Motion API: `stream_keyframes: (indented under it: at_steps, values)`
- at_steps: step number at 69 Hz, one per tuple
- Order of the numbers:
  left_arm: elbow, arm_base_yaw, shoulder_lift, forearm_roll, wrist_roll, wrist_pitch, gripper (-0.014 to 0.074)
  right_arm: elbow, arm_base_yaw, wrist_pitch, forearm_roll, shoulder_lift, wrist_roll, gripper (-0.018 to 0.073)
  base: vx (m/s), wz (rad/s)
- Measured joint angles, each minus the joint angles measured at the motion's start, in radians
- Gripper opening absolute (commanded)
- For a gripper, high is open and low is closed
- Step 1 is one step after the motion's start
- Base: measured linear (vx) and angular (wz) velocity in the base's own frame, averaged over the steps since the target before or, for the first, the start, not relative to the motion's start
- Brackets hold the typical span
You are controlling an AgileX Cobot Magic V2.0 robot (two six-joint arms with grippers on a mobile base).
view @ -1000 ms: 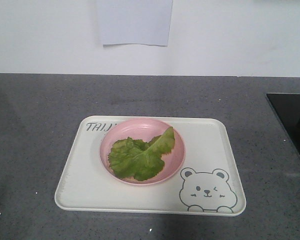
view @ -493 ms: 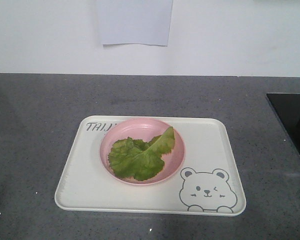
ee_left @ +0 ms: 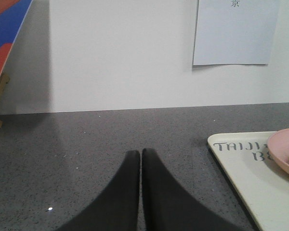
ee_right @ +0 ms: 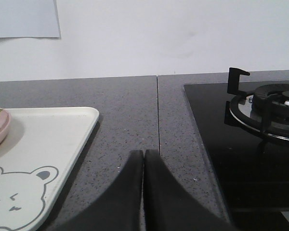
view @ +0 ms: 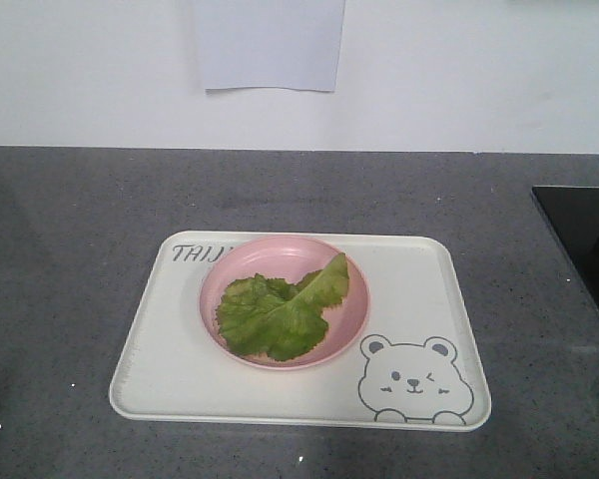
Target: Transfer vegetables to tray and serve
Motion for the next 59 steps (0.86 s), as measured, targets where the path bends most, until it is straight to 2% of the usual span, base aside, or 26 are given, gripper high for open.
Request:
stream_keyframes:
  at_steps: [59]
  values:
    - [0.000, 0.000, 0.000, 0.000, 0.000, 0.000, -0.0006, 0.000, 0.000, -0.001, 0.000, 0.000, -0.008, -0.0010, 0.00, 0.00]
